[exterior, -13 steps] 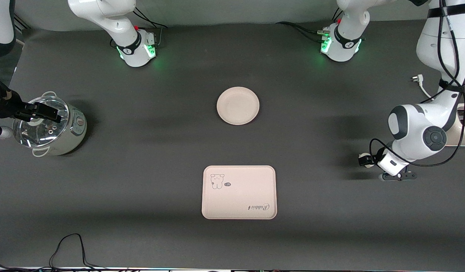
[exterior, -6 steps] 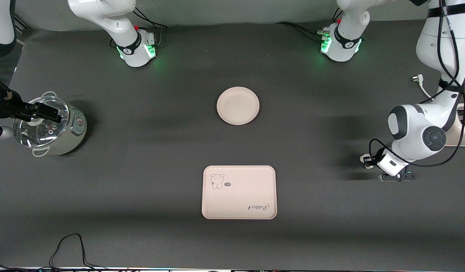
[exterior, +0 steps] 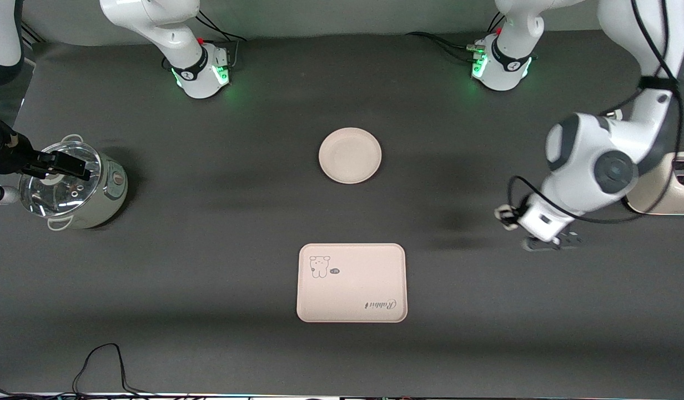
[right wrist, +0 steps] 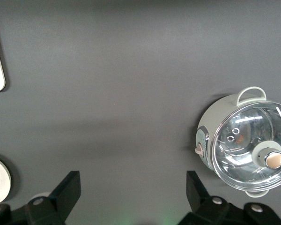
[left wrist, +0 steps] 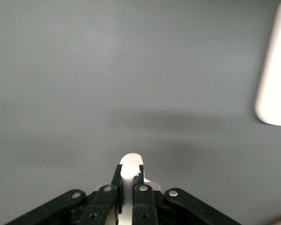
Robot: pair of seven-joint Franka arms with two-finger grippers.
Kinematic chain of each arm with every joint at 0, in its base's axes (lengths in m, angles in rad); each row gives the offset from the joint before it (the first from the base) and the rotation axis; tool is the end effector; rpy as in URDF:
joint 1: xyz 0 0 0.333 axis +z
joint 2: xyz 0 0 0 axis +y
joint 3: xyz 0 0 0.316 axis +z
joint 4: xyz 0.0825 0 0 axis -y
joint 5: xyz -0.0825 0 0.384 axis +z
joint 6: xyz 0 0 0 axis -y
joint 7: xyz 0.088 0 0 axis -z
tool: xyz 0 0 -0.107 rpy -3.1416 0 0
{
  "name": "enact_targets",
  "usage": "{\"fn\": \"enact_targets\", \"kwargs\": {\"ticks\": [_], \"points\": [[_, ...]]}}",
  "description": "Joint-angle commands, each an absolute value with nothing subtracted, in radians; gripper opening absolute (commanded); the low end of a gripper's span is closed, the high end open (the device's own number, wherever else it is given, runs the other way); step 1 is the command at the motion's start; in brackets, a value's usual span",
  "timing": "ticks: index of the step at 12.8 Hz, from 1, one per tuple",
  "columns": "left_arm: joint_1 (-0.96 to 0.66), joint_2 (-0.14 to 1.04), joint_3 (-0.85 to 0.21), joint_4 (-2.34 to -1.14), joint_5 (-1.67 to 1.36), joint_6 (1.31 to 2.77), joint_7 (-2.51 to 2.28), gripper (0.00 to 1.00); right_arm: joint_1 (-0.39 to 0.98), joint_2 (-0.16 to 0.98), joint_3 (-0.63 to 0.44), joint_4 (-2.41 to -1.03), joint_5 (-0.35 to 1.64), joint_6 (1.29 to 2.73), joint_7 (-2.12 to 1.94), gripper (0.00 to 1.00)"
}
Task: Place bun in plate and plate on tray
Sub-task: 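Carry the bun with the left gripper over the white plate, then lower the bun onto the plate and open the left gripper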
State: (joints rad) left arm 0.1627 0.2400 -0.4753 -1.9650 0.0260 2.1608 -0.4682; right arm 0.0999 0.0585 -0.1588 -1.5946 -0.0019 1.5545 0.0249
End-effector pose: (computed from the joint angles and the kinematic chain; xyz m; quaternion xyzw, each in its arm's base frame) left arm 0.5706 -0.1725 0.3635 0.9961 0.0757 -0.0246 0.0372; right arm 0.5663 -0.0312 0.5796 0.9979 -0.0419 -0.0490 0.0047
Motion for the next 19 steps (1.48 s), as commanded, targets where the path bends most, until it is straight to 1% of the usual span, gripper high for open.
{"fn": "enact_targets", "kwargs": {"ticks": [1,3,5,7,10,12,14,16,18,19], "points": [[0.105,0.221,-0.58,-1.979,0.031,2.152,-0.698,0.14,0.1,0.038,-0.16,-1.611,-0.003,1.559,0.015,1.0],[-0.004,0.235,-0.583,-1.977,0.034,2.17,-0.759,0.15,0.1,0.038,-0.16,-1.611,-0.003,1.559,0.015,1.0],[-0.116,0.274,-0.581,-1.983,0.049,2.241,-0.909,0.15,0.1,0.038,-0.16,-1.611,-0.003,1.559,0.015,1.0],[-0.196,0.319,-0.58,-2.005,0.165,2.26,-1.056,0.15,0.1,0.038,-0.16,-1.611,-0.003,1.559,0.015,1.0],[-0.293,0.429,-0.575,-2.0,0.296,2.311,-1.257,0.17,0.1,0.038,-0.16,-1.612,-0.003,1.559,0.015,1.0],[-0.314,0.481,-0.577,-1.996,0.371,2.333,-1.36,0.17,0.1,0.038,-0.16,-1.611,-0.003,1.559,0.015,1.0],[-0.342,0.543,-0.575,-1.977,0.374,2.388,-1.403,0.18,0.1,0.038,-0.16,-1.612,-0.003,1.559,0.015,1.0],[-0.344,0.552,-0.575,-1.976,0.374,2.39,-1.419,0.26,0.1,0.038,-0.16,-1.611,-0.003,1.559,0.015,1.0],[-0.357,0.552,-0.575,-1.976,0.374,2.391,-1.428,0.4,0.1,0.038,-0.158,-1.614,-0.003,1.559,0.015,1.0],[-0.37,0.56,-0.575,-1.971,0.376,2.393,-1.451,0.59,0.1,0.038,-0.158,-1.614,-0.003,1.559,0.015,1.0]]}}
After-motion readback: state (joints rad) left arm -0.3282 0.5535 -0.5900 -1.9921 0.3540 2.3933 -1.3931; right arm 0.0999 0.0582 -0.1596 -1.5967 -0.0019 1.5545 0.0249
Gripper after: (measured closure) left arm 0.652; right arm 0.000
